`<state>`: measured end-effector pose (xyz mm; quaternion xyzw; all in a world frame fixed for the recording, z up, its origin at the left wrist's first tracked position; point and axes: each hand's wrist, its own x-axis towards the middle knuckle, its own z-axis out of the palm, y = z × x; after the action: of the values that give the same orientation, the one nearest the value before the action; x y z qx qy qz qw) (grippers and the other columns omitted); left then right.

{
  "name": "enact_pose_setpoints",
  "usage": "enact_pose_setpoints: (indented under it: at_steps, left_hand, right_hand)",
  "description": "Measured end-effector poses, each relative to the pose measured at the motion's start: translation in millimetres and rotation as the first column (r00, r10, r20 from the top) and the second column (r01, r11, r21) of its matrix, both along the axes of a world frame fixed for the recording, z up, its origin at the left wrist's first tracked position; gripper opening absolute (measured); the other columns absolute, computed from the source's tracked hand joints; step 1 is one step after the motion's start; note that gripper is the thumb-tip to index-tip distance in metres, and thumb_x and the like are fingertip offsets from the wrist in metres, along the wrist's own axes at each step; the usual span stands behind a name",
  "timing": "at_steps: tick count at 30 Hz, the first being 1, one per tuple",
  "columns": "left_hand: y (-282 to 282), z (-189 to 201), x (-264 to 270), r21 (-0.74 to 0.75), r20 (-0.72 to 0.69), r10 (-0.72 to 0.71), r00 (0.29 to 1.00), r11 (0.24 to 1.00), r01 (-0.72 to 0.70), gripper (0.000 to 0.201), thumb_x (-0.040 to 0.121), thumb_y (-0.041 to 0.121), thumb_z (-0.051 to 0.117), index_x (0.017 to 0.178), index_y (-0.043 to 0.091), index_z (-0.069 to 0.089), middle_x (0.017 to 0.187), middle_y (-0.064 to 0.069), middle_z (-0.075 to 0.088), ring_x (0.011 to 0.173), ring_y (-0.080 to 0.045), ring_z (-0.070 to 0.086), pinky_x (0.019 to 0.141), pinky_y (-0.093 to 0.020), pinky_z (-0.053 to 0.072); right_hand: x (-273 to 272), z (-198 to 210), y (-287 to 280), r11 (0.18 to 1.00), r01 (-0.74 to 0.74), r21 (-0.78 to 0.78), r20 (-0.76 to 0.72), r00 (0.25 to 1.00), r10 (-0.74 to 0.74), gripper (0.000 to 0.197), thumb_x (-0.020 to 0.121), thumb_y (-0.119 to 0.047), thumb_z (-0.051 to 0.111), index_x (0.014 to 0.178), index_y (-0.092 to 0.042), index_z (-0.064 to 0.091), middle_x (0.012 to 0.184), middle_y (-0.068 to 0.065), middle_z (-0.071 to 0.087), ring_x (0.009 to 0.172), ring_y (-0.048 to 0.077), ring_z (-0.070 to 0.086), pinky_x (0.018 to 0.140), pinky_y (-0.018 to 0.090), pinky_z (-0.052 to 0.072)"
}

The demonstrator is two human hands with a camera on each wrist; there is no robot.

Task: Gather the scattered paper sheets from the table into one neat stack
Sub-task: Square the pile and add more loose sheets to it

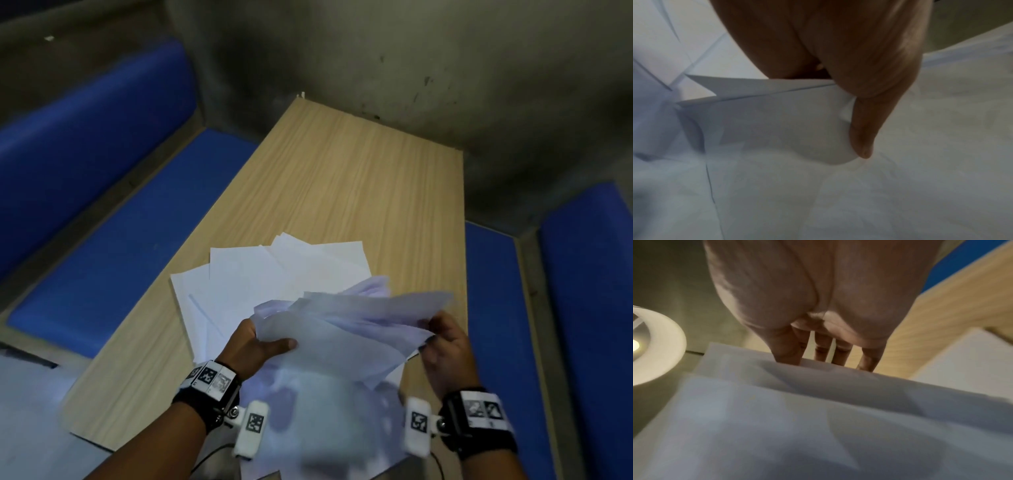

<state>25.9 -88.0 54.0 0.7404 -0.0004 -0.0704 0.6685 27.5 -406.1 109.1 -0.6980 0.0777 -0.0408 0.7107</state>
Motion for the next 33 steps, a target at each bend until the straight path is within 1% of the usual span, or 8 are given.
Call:
enact_pose_setpoints:
  at_steps: [4,10,14,18,24,26,29,33]
  left_hand:
    - [-1.9,0.8,0.2,0.021,-0.024,-0.031,0.999,0.999,0.032,0.052,0.07,0.003,0.089,0.095,0.047,0.076,0.107,0.02,0.074,0.1,0.002,0.069,0.081,-0.013,0.051]
    - [-0.3,-20.3,0.6,0.068,-0.178,0.045,0.983,0.997,-0.034,0.049,0.062,0.025,0.096,0.104,0.028,0.071,0.097,0.005,0.078,0.091,-0.009,0.073,0.078,-0.033,0.059]
    - [0.9,-15.0,-0.3,0.067,-0.11,0.018,0.994,0.998,-0.011,0.047,0.069,0.021,0.092,0.107,0.038,0.071,0.11,0.0,0.075,0.102,-0.018,0.071,0.084,-0.039,0.059]
    - [-1.4,-10.5,-0.5,0.012,-0.041,-0.019,0.999,1.0,0.019,0.053,0.073,0.001,0.087,0.106,0.039,0.07,0.113,0.013,0.072,0.099,-0.004,0.069,0.081,-0.021,0.056]
    - [-14.8,-9.1,3.4,0.053,-0.044,-0.067,0.997,0.996,0.069,0.047,0.067,0.022,0.089,0.105,0.043,0.072,0.114,0.01,0.072,0.107,-0.013,0.068,0.089,-0.034,0.056]
    - [-15.6,-6.7,5.3,0.053,-0.095,-0.057,0.994,0.997,0.062,0.044,0.065,0.031,0.09,0.106,0.036,0.072,0.112,0.001,0.075,0.106,-0.018,0.07,0.089,-0.043,0.057]
    - [-12.6,0.3,9.4,0.046,-0.085,0.008,0.996,0.999,-0.004,0.036,0.072,0.019,0.09,0.099,0.033,0.07,0.092,0.017,0.078,0.09,0.003,0.071,0.076,-0.023,0.057]
    - [-2.8,15.6,9.9,0.068,0.008,0.053,0.999,0.996,-0.053,0.052,0.077,0.002,0.083,0.082,0.053,0.075,0.083,0.033,0.073,0.083,0.012,0.068,0.073,-0.013,0.052]
  right_hand:
    - [-18.6,-24.1,20.5,0.994,-0.105,-0.022,-0.132,0.986,0.102,0.034,0.081,-0.032,0.075,0.101,-0.005,0.074,0.104,0.012,0.075,0.1,0.027,0.071,0.083,0.04,0.058]
    - [-11.4,-49.1,5.3,0.999,-0.013,0.047,-0.349,0.937,0.029,0.052,0.092,0.02,0.038,0.107,-0.021,0.068,0.074,-0.012,0.076,0.065,0.003,0.071,0.057,0.017,0.056]
    - [-12.7,-50.4,-27.0,0.854,-0.44,-0.278,-0.419,0.855,0.305,0.091,0.069,0.018,0.052,0.138,-0.04,0.042,0.132,-0.009,0.059,0.122,0.014,0.056,0.095,0.03,0.05]
    - [-19.4,-49.4,-25.0,0.719,-0.606,-0.34,-0.526,0.756,0.389,0.12,0.053,-0.018,0.092,0.145,-0.046,0.02,0.137,-0.024,0.048,0.126,0.001,0.045,0.105,0.033,0.043]
    - [-4.9,-56.6,17.3,0.951,-0.218,-0.222,-0.29,0.945,0.149,0.089,0.032,-0.043,0.098,0.112,-0.028,0.062,0.106,-0.007,0.073,0.101,0.01,0.069,0.075,0.021,0.055]
    - [-0.7,-52.9,30.1,0.973,-0.134,-0.186,-0.25,0.965,0.085,0.072,0.041,-0.026,0.099,0.106,-0.022,0.068,0.099,-0.003,0.077,0.095,0.015,0.071,0.074,0.03,0.057]
    - [0.1,-37.3,38.6,0.988,0.011,-0.154,-0.169,0.985,-0.038,0.043,0.058,-0.004,0.092,0.094,-0.016,0.073,0.089,0.002,0.078,0.086,0.02,0.074,0.078,0.044,0.059]
    - [-3.9,-25.9,36.8,0.959,0.028,-0.283,0.004,1.0,-0.028,0.029,0.07,-0.017,0.085,0.089,-0.036,0.076,0.085,-0.006,0.075,0.082,0.002,0.07,0.076,0.027,0.054]
